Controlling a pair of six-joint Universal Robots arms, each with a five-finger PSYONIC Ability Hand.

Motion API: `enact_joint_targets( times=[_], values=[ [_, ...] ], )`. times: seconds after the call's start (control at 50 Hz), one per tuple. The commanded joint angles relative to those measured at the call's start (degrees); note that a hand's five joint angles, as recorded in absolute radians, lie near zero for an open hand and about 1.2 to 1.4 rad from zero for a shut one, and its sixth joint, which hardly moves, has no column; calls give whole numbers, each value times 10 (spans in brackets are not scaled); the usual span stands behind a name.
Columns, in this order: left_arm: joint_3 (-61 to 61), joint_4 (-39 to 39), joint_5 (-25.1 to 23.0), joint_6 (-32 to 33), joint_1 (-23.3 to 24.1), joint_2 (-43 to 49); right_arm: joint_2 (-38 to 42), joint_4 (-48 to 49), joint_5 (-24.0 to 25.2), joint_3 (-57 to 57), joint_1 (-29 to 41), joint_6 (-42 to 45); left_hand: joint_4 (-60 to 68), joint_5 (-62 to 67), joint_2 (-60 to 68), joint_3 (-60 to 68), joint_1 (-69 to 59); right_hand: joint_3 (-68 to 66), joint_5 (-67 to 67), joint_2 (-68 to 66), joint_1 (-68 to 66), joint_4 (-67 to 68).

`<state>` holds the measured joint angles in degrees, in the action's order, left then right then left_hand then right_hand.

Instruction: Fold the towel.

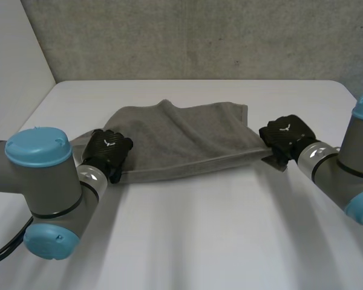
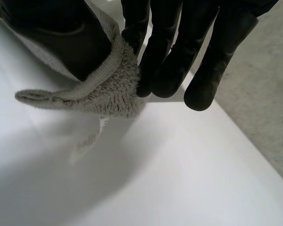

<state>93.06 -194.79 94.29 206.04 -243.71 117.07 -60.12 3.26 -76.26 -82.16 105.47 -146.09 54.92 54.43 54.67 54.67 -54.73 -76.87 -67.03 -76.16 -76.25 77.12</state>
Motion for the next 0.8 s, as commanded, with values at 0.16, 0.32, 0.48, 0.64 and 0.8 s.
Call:
enact_joint_targets(
  times=[0.16, 0.32, 0.48, 0.64, 0.8],
  values=[
    [24, 13, -59, 76, -24, -5, -18, -4, 2, 10, -47, 5, -166, -261, -164, -164, 164, -31, -30, -38, -37, 29],
    [27, 52, -85, 127, -41, -35, -17, -3, 2, 9, -47, 5, 114, 19, 116, 116, -116, -31, -30, -38, -37, 29],
    [13, 44, -89, 126, -45, -34, -13, -1, 5, 7, -40, 5, -173, -268, -171, -171, 171, -31, -30, -38, -37, 29],
    [-87, 35, -111, 129, -46, 38, -12, -2, 8, 4, -40, 6, -247, -342, -244, -244, 245, -31, -30, -38, -37, 29],
    [-242, 144, -126, 128, -65, 127, -12, -4, 19, 2, -40, 5, -284, -379, -281, -281, 282, -31, -30, -38, -37, 29]
  ],
)
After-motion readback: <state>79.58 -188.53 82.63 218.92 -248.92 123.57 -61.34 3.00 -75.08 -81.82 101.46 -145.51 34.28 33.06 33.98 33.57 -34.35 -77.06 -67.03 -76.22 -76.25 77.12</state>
